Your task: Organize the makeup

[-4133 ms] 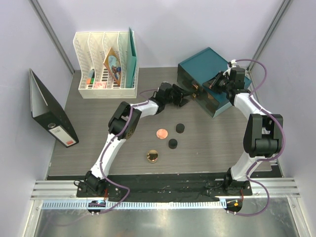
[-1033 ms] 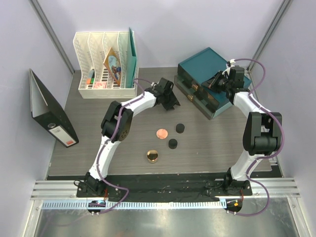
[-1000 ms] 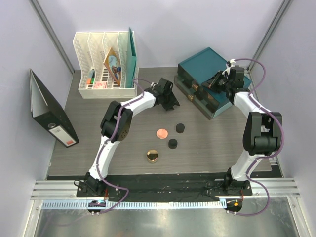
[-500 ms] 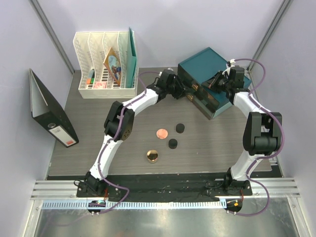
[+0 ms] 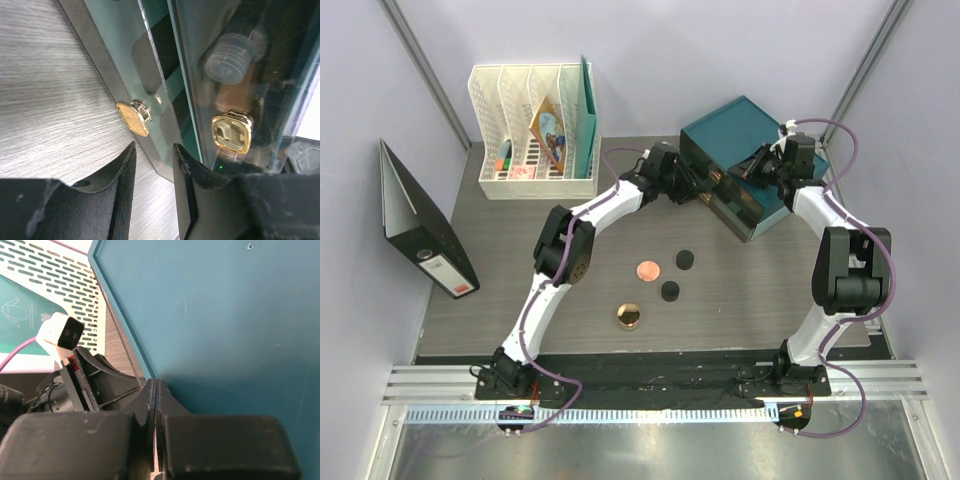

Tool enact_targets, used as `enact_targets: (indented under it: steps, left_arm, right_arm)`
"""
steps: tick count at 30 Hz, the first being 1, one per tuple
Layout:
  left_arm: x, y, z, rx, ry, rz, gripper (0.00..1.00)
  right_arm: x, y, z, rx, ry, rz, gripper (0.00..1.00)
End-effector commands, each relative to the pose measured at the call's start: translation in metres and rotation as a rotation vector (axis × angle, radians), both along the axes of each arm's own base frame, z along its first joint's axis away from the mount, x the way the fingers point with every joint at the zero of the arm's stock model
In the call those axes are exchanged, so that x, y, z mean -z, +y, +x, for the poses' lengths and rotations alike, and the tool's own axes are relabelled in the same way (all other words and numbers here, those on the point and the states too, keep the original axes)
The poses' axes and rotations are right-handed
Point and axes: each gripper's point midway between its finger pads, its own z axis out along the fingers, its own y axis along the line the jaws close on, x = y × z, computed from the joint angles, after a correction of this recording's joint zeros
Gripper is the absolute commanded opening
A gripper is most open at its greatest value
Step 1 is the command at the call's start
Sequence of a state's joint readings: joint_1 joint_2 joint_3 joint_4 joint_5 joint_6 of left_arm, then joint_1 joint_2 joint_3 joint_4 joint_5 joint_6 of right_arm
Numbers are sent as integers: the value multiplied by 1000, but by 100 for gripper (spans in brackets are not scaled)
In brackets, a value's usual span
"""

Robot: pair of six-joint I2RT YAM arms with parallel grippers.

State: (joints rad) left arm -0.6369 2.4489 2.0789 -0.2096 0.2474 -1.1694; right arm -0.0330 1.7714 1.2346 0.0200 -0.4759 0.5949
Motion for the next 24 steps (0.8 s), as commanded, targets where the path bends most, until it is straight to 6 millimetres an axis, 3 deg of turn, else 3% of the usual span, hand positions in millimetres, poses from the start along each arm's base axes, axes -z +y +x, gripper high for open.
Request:
enact_targets:
  steps: [1, 16, 22, 24]
  left_arm:
    - [-1, -12, 2, 13, -18, 4, 34]
    - [23, -9, 1, -17, 14, 91, 34]
    - [18, -13, 4, -18, -16, 60, 36]
    - [8, -12, 6, -30, -40, 34, 36]
  right_arm:
    - [141, -14, -90, 25, 539, -115, 2]
    - [142, -15, -90, 24, 544, -118, 2]
    - [143, -15, -91, 24, 546, -122, 2]
    - [143, -15, -91, 24, 544, -122, 2]
